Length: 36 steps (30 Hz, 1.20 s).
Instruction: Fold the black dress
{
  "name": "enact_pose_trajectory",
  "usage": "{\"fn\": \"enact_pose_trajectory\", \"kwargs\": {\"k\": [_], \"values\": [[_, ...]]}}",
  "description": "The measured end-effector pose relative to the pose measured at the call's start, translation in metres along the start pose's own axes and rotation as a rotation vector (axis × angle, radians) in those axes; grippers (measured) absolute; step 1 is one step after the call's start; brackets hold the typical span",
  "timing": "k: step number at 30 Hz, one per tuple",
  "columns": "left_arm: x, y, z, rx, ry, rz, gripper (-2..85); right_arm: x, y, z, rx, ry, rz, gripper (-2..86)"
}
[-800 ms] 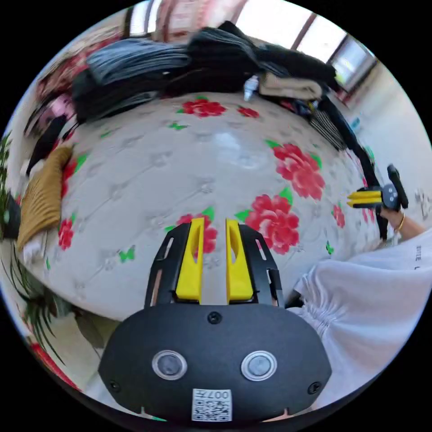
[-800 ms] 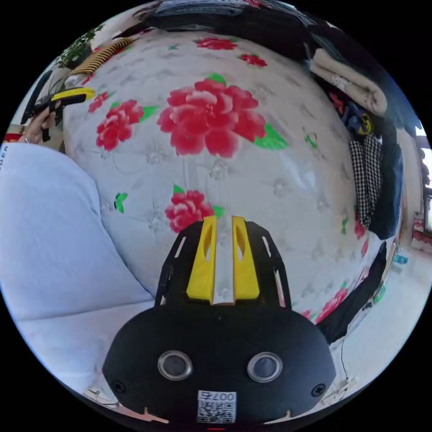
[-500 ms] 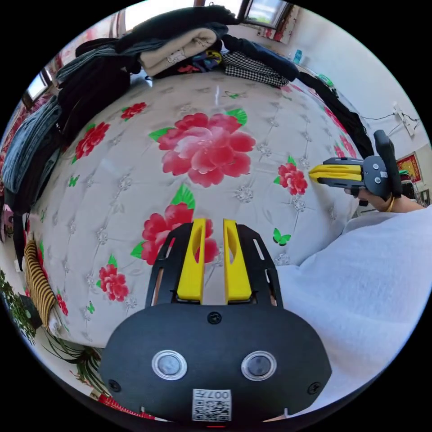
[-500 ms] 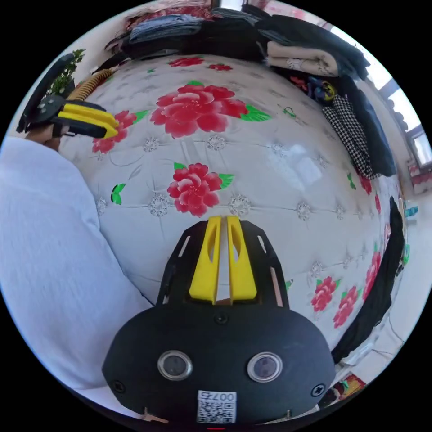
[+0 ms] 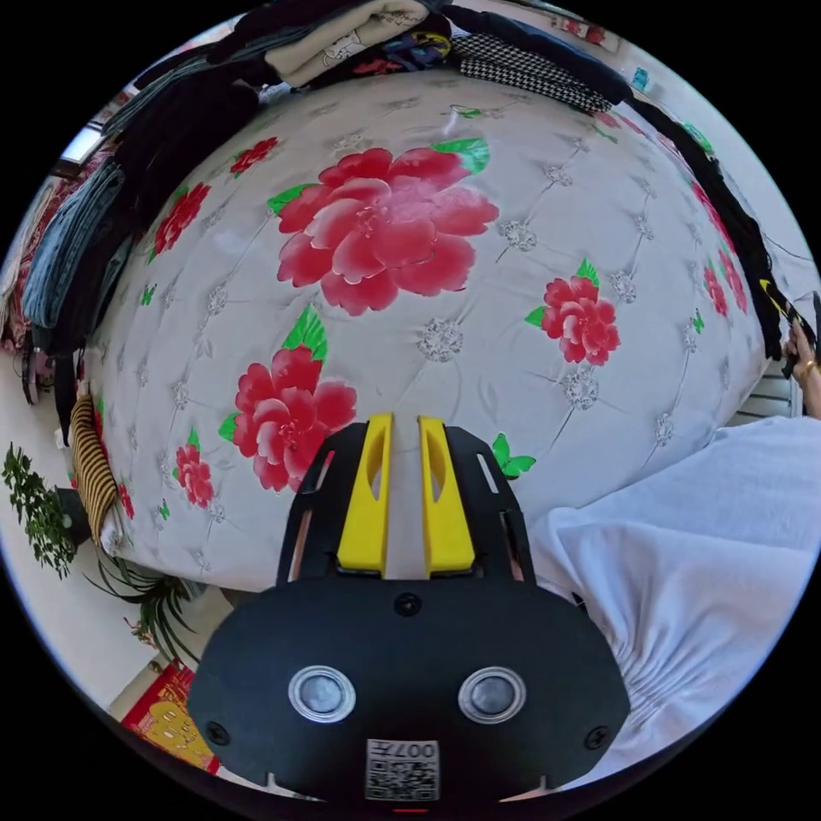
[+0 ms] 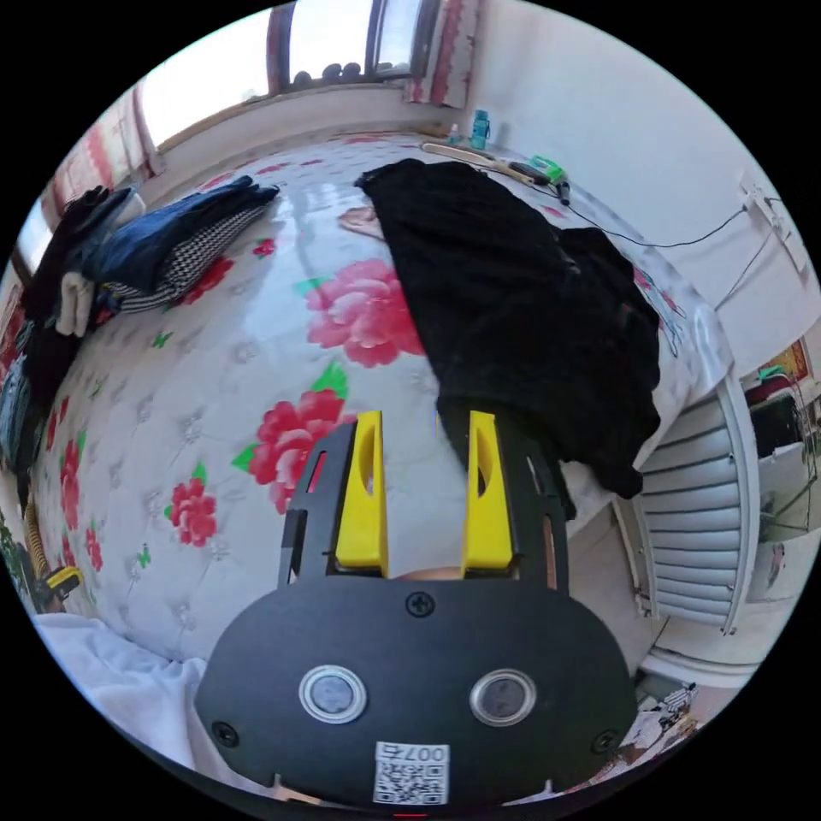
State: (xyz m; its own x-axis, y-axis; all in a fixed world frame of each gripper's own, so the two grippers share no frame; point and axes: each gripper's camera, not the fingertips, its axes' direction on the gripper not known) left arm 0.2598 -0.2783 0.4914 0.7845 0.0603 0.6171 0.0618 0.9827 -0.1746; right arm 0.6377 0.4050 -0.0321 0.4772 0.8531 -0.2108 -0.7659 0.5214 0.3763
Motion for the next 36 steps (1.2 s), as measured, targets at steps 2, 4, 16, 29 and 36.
{"fn": "enact_pose_trajectory", "kwargs": {"k": [2,4,16,29,36], "values": [[0.000,0.001,-0.001,-0.010,0.013,-0.095,4.3,0.028,-0.021,0.021,-0.072,0.036,0.003,9.9],[0.002,0.005,-0.003,0.011,0.050,-0.159,5.5,0.039,-0.033,0.044,-0.163,0.025,-0.003,9.3],[0.088,0.033,-0.064,0.298,0.281,0.254,10.9,-0.067,0.014,-0.075,0.160,-0.434,-0.286,0.4],[0.029,0.167,-0.191,0.869,0.298,0.580,6.1,-0.248,0.136,-0.323,0.557,-0.979,-0.889,4.5],[-0.116,0.242,-0.229,1.040,0.538,0.283,4.1,-0.207,0.183,-0.330,0.670,-0.877,-0.717,9.4]]}}
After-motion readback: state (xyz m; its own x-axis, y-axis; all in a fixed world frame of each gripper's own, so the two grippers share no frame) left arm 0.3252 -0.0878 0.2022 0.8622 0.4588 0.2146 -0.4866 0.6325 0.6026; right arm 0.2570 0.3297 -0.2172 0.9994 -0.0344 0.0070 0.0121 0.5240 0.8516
